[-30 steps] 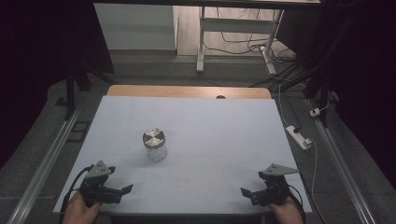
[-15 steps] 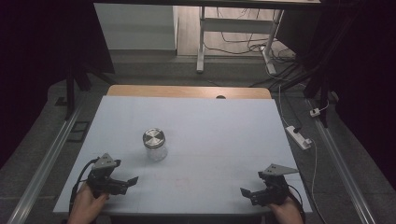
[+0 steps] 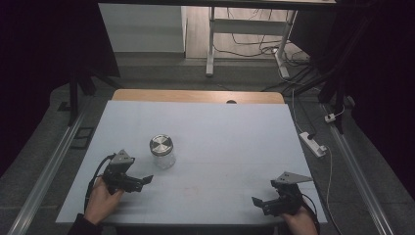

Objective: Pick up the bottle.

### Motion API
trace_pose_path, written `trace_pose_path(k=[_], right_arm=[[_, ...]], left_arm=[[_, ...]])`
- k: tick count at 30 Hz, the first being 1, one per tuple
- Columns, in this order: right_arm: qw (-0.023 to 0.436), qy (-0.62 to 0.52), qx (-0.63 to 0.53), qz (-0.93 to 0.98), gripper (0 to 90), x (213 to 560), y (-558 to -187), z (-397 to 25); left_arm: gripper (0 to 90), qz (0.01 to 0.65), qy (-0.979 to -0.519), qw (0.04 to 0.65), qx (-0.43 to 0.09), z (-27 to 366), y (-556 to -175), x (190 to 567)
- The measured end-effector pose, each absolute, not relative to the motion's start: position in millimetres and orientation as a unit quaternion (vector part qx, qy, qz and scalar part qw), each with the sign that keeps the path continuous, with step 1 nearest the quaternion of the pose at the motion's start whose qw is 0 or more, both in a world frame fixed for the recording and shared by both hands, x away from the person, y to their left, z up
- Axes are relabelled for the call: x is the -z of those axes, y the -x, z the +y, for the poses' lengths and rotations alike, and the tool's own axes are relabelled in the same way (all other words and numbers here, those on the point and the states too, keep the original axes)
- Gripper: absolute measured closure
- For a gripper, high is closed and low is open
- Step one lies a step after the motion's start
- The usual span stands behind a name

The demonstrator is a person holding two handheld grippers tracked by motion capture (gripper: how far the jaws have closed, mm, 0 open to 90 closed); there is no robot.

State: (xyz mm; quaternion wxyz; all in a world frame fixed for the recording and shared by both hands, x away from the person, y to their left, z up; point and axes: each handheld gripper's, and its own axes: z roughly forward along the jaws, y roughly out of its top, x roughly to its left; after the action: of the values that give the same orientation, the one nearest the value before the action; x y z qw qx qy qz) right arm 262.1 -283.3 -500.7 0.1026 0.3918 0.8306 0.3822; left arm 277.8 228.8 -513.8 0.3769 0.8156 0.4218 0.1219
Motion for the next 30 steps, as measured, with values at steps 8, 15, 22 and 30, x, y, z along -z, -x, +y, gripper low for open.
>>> trace_pose_path(k=[8,15,22,30], right_arm=[[0.102,-0.389,-0.381,0.832,0.0,500.9,-262.4,-283.1],[0.101,-0.388,-0.381,0.833,0.0,501.1,-262.5,-282.9],[0.099,-0.389,-0.38,0.833,0.0,501.2,-262.7,-282.8],[0.097,-0.389,-0.379,0.834,0.0,501.3,-263.0,-282.7]], left_arm=[[0.6,0.407,-0.822,0.377,-0.126,216.8,-295.5,513.2],[0.6,0.399,-0.824,0.383,-0.124,205.8,-314.7,515.2],[0.5,0.396,-0.821,0.393,-0.118,200.0,-328.9,515.8],[0.2,0.386,-0.825,0.396,-0.116,193.9,-344.0,517.9]])
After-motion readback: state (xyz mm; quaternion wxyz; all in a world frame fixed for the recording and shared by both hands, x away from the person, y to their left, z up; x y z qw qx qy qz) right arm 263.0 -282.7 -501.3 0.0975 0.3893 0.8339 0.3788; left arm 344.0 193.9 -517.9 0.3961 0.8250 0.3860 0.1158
